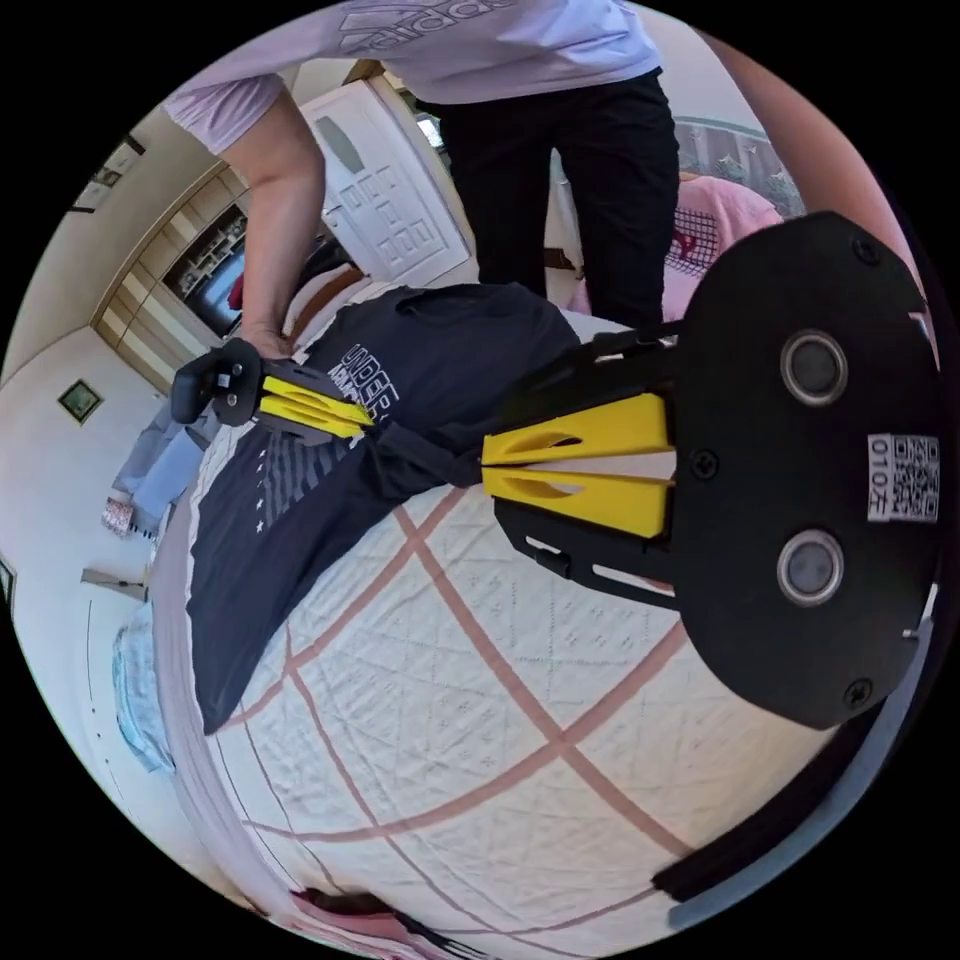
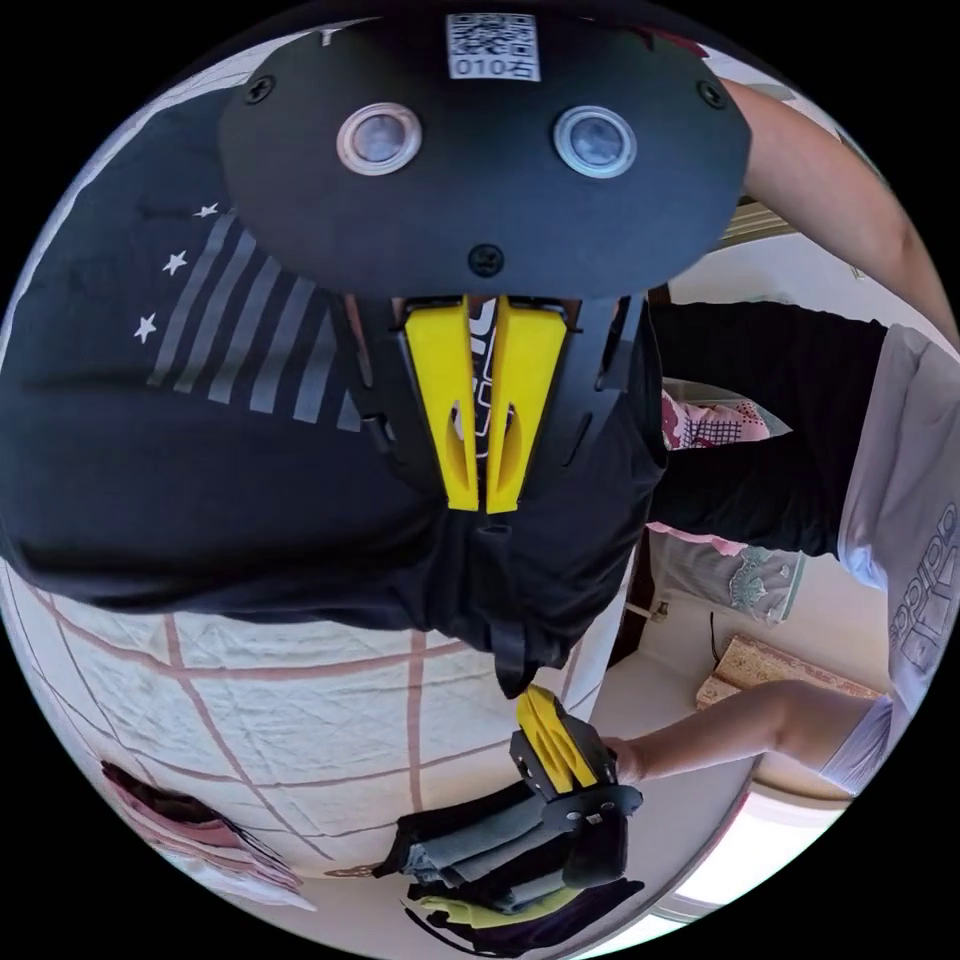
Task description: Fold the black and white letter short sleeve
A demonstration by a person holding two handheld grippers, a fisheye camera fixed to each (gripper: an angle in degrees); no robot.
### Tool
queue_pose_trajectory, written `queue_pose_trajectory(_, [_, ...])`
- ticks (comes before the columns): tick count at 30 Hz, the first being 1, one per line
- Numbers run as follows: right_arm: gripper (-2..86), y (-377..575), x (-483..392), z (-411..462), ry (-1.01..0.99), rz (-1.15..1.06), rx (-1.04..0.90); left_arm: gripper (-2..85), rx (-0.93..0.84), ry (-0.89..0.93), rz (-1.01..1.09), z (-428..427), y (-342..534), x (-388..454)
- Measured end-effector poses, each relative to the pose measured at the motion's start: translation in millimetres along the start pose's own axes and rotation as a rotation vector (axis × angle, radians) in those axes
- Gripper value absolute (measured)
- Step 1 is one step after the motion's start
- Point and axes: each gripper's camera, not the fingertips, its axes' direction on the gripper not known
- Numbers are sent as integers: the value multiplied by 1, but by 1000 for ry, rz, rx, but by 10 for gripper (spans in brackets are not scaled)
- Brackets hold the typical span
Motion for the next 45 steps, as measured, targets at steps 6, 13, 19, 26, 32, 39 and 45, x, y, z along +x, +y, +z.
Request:
queue_pose_trajectory(6, [38,-72,8,-69,202,-85,183,-2,291,-155,-304,-82,64,-11])
queue_pose_trajectory(13, [38,-178,66,-16,289,-88,-86,-2,260,-284,-529,-81,86,-42])
queue_pose_trajectory(19, [35,-199,74,4,268,-64,-123,-3,181,-315,-734,-63,94,-76])
queue_pose_trajectory(26, [34,-184,73,-45,287,155,148,-3,145,-486,-841,-63,107,-55])
queue_pose_trajectory(32, [27,-186,30,-31,134,14,3,-3,117,-423,-693,-44,78,-33])
queue_pose_trajectory(39, [32,-202,40,4,170,30,-172,-2,34,-355,-675,12,62,-57])
queue_pose_trajectory(45, [46,-206,35,-49,308,75,18,4,165,-517,-812,-28,79,-48])
